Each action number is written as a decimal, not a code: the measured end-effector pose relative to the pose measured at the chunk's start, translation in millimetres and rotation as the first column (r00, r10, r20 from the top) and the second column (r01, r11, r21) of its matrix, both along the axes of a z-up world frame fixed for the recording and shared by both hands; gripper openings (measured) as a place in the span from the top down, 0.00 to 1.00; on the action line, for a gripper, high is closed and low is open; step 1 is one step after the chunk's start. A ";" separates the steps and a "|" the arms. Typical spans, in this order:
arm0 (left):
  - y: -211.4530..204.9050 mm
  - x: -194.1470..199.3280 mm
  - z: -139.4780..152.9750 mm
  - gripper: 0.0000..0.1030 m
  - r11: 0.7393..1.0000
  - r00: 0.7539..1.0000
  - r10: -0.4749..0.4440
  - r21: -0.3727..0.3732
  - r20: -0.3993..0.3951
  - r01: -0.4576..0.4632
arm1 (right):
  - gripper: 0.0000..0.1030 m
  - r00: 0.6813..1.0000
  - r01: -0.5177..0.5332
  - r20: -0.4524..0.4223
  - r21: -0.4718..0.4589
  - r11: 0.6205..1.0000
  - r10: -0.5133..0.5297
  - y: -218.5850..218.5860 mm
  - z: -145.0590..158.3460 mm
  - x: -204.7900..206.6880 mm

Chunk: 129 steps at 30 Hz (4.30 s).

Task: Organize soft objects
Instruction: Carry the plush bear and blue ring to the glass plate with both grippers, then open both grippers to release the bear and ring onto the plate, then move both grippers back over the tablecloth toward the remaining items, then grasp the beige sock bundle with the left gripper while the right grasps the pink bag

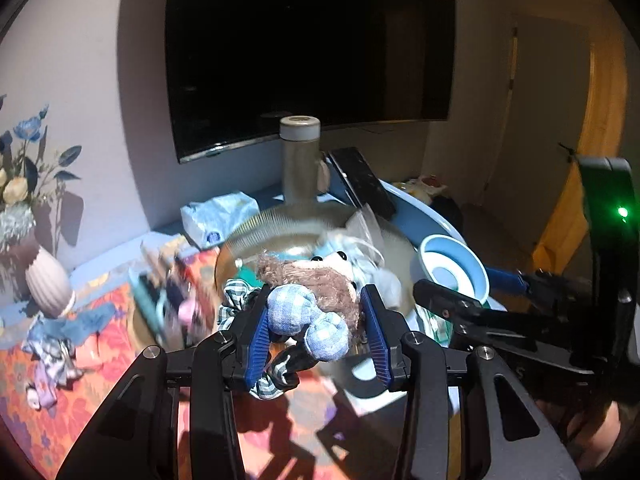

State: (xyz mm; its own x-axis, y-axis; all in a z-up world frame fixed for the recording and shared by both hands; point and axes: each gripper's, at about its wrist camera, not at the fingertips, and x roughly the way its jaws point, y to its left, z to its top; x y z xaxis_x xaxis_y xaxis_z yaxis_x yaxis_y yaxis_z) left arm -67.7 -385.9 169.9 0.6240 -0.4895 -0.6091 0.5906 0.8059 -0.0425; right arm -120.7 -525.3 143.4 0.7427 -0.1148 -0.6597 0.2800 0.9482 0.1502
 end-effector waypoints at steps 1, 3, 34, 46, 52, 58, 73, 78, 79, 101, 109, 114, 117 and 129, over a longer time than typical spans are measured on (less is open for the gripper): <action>-4.5 7.2 1.1 0.62 1.000 1.000 0.012 -0.001 -0.009 -0.012 | 0.36 1.000 0.010 0.003 0.017 1.000 -0.010 -7.0 0.7 6.9; -12.0 25.1 2.9 0.62 0.999 0.999 0.041 -0.007 -0.019 -0.041 | 0.36 1.000 0.028 0.010 0.045 0.999 -0.028 -19.1 0.5 19.7; 46.9 15.1 25.4 0.27 0.991 0.992 0.121 -0.065 0.042 -0.118 | 0.33 0.997 -0.075 0.007 0.127 0.989 0.074 -6.3 -5.7 39.0; 215.1 2.9 11.9 0.27 0.924 0.925 0.379 -0.044 -0.016 -0.379 | 0.23 0.942 -0.336 -0.013 0.007 0.942 0.336 136.6 4.7 14.3; 317.1 15.0 0.5 0.27 0.839 0.842 0.535 -0.075 -0.066 -0.539 | 0.23 0.880 -0.475 -0.068 -0.072 0.877 0.471 226.1 -7.8 28.6; 397.2 25.7 -22.0 0.27 0.756 0.758 0.639 -0.073 -0.134 -0.650 | 0.23 0.826 -0.558 -0.148 -0.079 0.826 0.543 291.4 -38.2 57.8; 438.7 98.4 -103.3 0.27 0.727 0.711 0.663 -0.024 -0.235 -0.686 | 0.39 0.841 -0.489 -0.205 0.109 0.865 0.501 326.4 -95.9 152.6; 441.3 115.9 -123.4 0.27 0.708 0.699 0.689 -0.028 -0.188 -0.706 | 0.39 0.862 -0.452 -0.177 0.152 0.879 0.474 324.4 -109.9 177.4; 443.1 118.6 -127.7 0.27 0.706 0.698 0.689 -0.037 -0.193 -0.707 | 0.39 0.869 -0.445 -0.164 0.160 0.881 0.468 323.9 -113.0 182.3; 433.8 128.8 -150.6 0.28 0.699 0.687 0.710 0.035 -0.155 -0.714 | 0.48 0.924 -0.346 -0.135 0.101 0.933 0.358 334.1 -137.3 229.5; 423.9 130.1 -151.1 0.29 0.720 0.709 0.693 0.070 -0.129 -0.690 | 0.54 0.917 -0.360 -0.166 0.046 0.932 0.363 344.0 -139.7 231.5; 422.9 135.2 -155.0 0.27 0.731 0.715 0.681 0.079 -0.162 -0.678 | 0.54 0.917 -0.359 -0.163 0.057 0.932 0.363 342.7 -139.9 231.3; 421.4 135.9 -155.7 0.46 0.746 0.729 0.663 0.064 -0.173 -0.663 | 0.55 0.915 -0.361 -0.152 0.108 0.926 0.374 334.3 -139.2 229.4; 439.4 125.9 -150.4 0.85 0.785 0.777 0.575 -0.096 -0.256 -0.613 | 0.55 0.893 -0.386 -0.160 0.206 0.899 0.420 309.1 -135.6 170.9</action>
State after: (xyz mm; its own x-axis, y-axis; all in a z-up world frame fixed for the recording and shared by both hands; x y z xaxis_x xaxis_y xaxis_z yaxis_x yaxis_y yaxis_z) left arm 58.2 53.5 19.5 0.6961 -0.1657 -0.6985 -0.0410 0.9622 -0.2691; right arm 50.2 -216.1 7.7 0.5560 0.2890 -0.7793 -0.0810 0.9520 0.2952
